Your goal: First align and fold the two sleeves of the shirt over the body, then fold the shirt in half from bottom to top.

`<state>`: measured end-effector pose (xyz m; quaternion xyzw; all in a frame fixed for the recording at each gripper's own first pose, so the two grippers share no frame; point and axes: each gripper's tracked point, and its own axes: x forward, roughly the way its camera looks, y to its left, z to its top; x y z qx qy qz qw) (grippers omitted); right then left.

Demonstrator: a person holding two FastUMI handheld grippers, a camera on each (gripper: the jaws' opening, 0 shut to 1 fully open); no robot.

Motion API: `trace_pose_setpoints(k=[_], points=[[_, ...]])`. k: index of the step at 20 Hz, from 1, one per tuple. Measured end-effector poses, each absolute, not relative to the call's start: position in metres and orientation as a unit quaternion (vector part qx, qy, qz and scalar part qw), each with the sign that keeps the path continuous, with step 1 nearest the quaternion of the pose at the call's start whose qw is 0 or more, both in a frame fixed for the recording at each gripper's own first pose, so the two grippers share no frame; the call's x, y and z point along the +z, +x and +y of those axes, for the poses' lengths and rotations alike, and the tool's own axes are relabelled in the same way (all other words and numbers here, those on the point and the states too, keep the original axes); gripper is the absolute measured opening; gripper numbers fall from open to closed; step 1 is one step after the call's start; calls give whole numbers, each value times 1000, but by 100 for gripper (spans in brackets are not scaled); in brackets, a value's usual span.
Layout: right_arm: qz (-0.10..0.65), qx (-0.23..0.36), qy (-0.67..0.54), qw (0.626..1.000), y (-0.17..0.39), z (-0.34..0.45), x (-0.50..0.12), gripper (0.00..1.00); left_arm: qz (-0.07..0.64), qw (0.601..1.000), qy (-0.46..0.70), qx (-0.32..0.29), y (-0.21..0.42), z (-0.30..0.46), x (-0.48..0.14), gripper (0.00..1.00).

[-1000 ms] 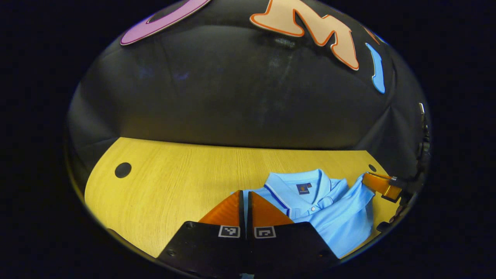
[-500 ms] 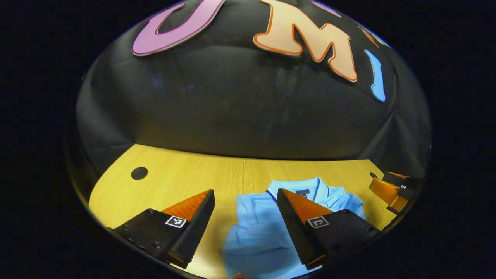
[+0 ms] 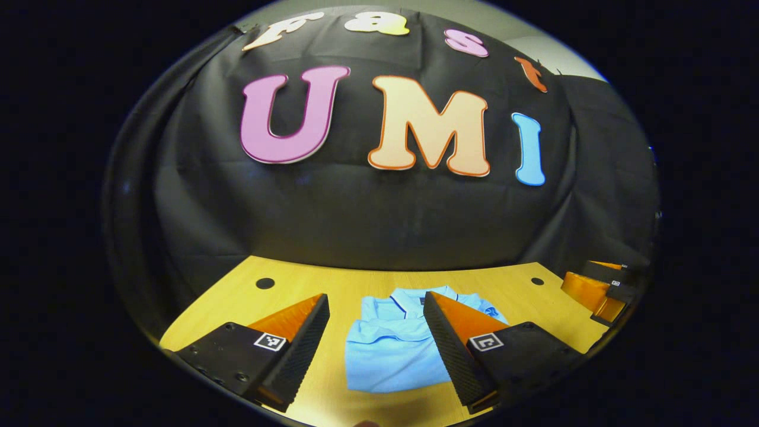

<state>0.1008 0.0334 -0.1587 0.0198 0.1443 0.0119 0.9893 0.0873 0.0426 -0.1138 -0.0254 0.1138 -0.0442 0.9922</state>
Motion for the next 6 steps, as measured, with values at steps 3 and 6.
trace_pose_setpoints(k=[3,6], points=[[126,22,17,992,67,38,-140,100,102,994,-22,-43,55,42,-99,95],[117,36,21,992,44,49,-127,100,96,994,-25,-35,33,47,-90,96]])
